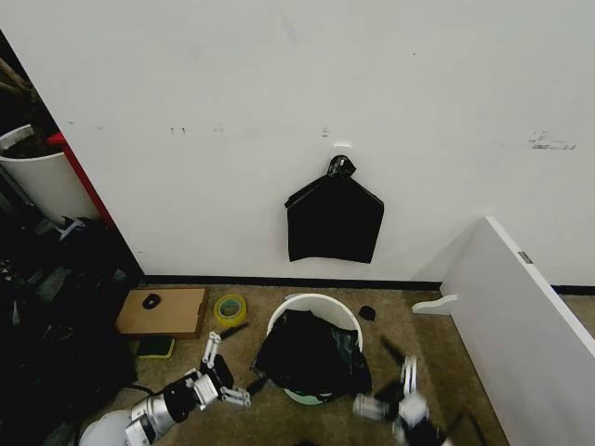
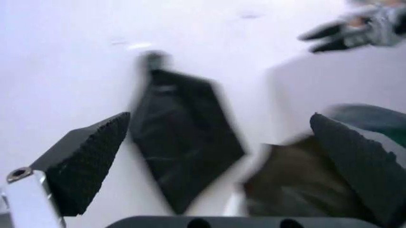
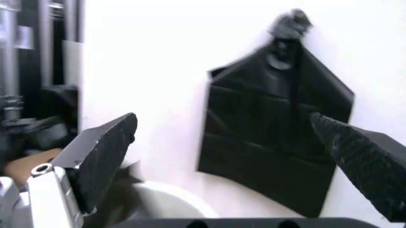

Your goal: Place the garbage bag over the trash bin.

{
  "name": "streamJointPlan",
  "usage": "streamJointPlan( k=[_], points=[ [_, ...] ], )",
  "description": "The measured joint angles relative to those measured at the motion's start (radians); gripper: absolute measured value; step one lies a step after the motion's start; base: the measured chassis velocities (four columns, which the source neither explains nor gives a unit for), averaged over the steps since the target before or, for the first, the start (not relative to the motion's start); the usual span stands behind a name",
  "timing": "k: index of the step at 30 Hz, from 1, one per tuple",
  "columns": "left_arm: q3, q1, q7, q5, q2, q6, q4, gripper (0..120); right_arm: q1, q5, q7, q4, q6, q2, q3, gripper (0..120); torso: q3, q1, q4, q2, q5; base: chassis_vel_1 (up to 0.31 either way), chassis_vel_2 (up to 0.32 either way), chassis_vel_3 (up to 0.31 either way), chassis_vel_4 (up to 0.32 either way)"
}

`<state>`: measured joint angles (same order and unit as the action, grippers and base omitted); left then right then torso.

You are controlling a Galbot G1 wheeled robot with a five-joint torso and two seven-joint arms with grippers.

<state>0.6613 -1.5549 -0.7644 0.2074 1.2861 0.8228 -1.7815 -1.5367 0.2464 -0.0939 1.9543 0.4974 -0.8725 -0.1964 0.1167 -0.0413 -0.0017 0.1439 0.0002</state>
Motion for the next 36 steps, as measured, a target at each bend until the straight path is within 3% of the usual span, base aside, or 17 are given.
streamJointPlan(
  k=[4, 6, 7, 10, 12, 13, 20, 26, 31, 36],
  points=[
    [-0.001, -0.047, 0.329, -0.026, 0.073, -0.007, 0.008, 100, 0.194, 0.177, -0.001, 0.013, -0.359, 0.031, 0.043, 100, 0.0, 0.0, 0.0007, 0.0, -0.0002, 0.0, 0.0, 0.0, 0.0],
    [-0.006, -0.07, 0.5, -0.045, 0.1, -0.025, 0.014, 100, 0.335, 0.285, 0.022, -0.008, -0.645, 0.035, 0.069, 100, 0.0, 0.0, 0.0002, 0.0, -0.0009, 0.0, 0.0, 0.0, 0.0],
    [-0.006, -0.07, 0.5, -0.045, 0.1, -0.025, 0.014, 100, 0.335, 0.285, 0.022, -0.008, -0.645, 0.035, 0.069, 100, 0.0, 0.0, 0.0002, 0.0, -0.0009, 0.0, 0.0, 0.0, 0.0],
    [0.006, -0.078, 0.573, -0.075, 0.119, -0.025, 0.009, 100, 0.473, 0.374, 0.112, -0.041, -0.967, 0.025, 0.084, 100, 0.0, 0.0, 0.0006, 0.0, -0.0012, 0.0, 0.0, 0.0, 0.0],
    [0.01, -0.085, 0.606, -0.097, 0.122, -0.021, 0.001, 100, 0.56, 0.376, 0.271, -0.093, -1.169, 0.002, 0.089, 100, 0.0, 0.0, -0.0001, 0.0, -0.0005, 0.0, 0.0, 0.0, 0.0],
    [0.012, -0.087, 0.617, -0.109, 0.123, -0.018, -0.002, 100, 0.597, 0.345, 0.334, -0.125, -1.212, -0.009, 0.1, 100, 0.0, 0.0, 0.0001, 0.0, -0.0002, 0.0, 0.0, 0.0, 0.0],
    [0.023, -0.087, 0.652, -0.163, 0.151, -0.002, 0.011, 100, 0.756, 0.166, 0.471, -0.338, -1.245, -0.092, 0.197, 100, 0.0, 0.0, 0.0002, 0.0, -0.0009, 0.0, 0.0, 0.0, 0.0],
    [0.026, -0.087, 0.667, -0.18, 0.155, -0.001, 0.023, 100, 0.81, 0.136, 0.483, -0.433, -1.242, -0.126, 0.234, 99, 0.0, 0.0, 0.0004, 0.0, -0.0007, 0.0, 0.0, 0.0, 0.0],
    [0.031, -0.08, 0.715, -0.224, 0.151, -0.001, 0.041, 100, 0.814, 0.127, 0.483, -0.446, -1.238, -0.124, 0.255, 84, 0.0, 0.0, 0.0002, 0.0, -0.0008, 0.0, 0.0, 0.0, 0.0],
    [0.02, -0.074, 0.758, -0.27, 0.158, 0.0, 0.058, 100, 0.799, 0.102, 0.487, -0.457, -1.234, -0.12, 0.278, 63, 0.0, 0.0, 0.0001, 0.0, -0.0009, 0.0, 0.0, 0.0, 0.0]
  ],
)
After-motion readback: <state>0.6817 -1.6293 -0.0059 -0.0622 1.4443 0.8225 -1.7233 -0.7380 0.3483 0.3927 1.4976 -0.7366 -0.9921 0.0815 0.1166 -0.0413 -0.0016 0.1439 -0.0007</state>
